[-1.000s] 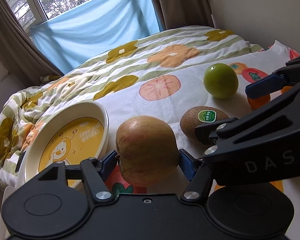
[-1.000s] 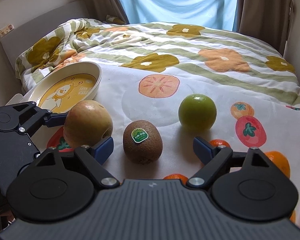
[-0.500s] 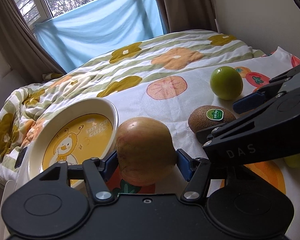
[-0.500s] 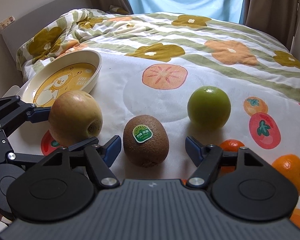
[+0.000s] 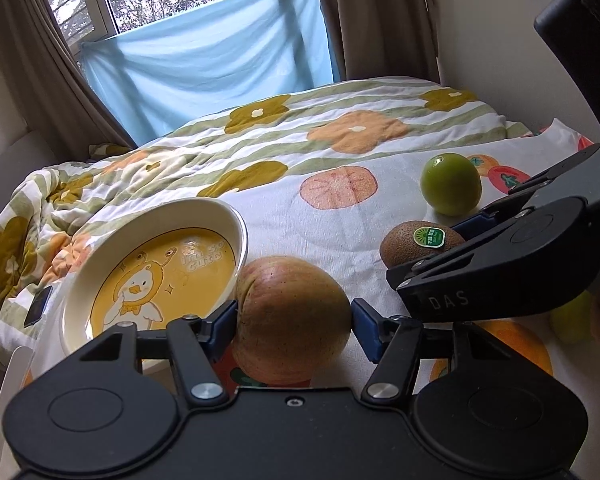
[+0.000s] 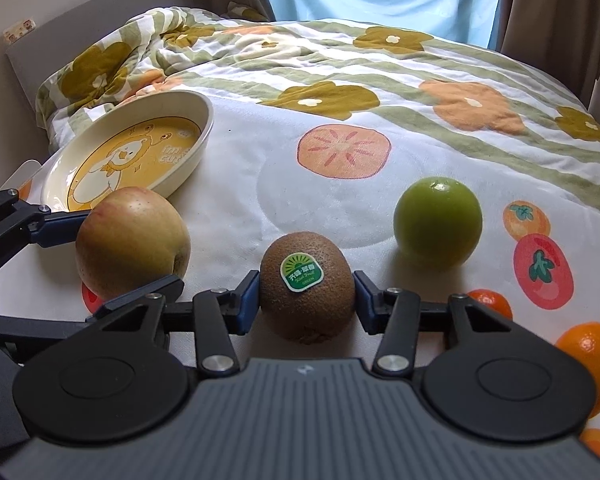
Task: Organize fruits
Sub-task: 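Carry the apple and kiwi with both tools over the duck-print bowl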
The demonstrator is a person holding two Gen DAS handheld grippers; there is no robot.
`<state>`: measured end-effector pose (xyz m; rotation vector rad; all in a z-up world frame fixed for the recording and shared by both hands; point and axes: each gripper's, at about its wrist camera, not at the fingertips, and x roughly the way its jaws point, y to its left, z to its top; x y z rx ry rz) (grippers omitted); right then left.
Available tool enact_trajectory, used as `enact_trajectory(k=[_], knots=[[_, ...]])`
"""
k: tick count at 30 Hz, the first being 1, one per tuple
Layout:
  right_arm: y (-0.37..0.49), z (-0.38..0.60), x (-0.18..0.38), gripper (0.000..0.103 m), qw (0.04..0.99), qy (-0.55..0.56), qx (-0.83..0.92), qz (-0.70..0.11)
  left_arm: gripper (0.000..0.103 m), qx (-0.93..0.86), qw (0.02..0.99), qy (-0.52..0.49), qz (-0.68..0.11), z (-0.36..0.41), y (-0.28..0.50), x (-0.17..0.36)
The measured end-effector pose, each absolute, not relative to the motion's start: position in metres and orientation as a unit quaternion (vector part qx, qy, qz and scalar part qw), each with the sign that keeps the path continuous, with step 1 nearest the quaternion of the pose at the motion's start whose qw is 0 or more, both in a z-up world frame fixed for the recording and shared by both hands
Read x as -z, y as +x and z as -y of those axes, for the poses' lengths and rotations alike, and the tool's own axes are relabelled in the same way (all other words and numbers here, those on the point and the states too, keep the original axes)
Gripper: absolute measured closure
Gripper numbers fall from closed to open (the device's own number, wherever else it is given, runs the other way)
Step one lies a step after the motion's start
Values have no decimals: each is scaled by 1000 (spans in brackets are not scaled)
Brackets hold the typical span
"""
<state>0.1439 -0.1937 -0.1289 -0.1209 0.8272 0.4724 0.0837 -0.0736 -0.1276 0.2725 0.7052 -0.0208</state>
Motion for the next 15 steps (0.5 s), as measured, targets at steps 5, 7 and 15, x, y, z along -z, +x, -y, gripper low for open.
enact_trajectory(k=[5, 7, 15], knots=[[139, 198, 123, 40, 890, -55, -221, -395, 38, 10, 933, 125, -337, 72, 79, 122], [137, 199, 119, 40, 892, -53, -218, -393, 38, 8, 935, 123, -333, 72, 76, 118], [127, 202, 85, 40, 900, -44, -218, -374, 38, -17, 945, 106, -309, 62, 62, 82]])
